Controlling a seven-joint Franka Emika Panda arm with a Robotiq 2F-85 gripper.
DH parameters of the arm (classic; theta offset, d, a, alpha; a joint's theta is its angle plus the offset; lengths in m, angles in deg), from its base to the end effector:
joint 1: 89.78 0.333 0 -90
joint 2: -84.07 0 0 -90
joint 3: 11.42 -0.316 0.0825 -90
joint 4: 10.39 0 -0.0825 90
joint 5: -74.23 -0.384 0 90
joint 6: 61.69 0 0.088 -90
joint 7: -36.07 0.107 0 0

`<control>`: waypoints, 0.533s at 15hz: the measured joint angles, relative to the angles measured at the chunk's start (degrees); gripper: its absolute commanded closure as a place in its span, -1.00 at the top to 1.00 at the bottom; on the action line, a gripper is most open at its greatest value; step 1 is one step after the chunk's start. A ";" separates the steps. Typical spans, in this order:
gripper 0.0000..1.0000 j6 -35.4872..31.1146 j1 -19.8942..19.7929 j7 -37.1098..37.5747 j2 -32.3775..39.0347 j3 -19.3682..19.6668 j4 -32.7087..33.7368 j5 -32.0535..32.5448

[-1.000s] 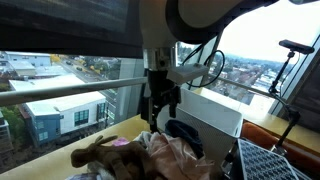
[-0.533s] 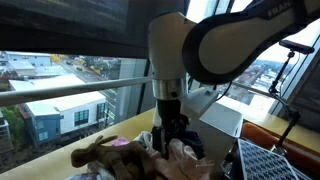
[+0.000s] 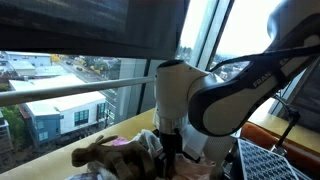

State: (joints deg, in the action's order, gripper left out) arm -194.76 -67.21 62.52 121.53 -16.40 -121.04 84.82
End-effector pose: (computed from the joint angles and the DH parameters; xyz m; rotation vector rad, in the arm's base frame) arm 0.5231 0.2696 0.1264 2.9460 0.2244 -0.2968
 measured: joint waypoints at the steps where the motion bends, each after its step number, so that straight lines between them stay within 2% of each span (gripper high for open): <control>1: 0.47 -1.34 -0.10 -0.54 1.06 0.30 0.07 0.00; 8: -0.53 -3.21 -1.36 -2.84 3.32 0.42 1.87 -2.33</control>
State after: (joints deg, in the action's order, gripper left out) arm -197.97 -68.57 59.68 124.85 -15.98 -119.17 82.50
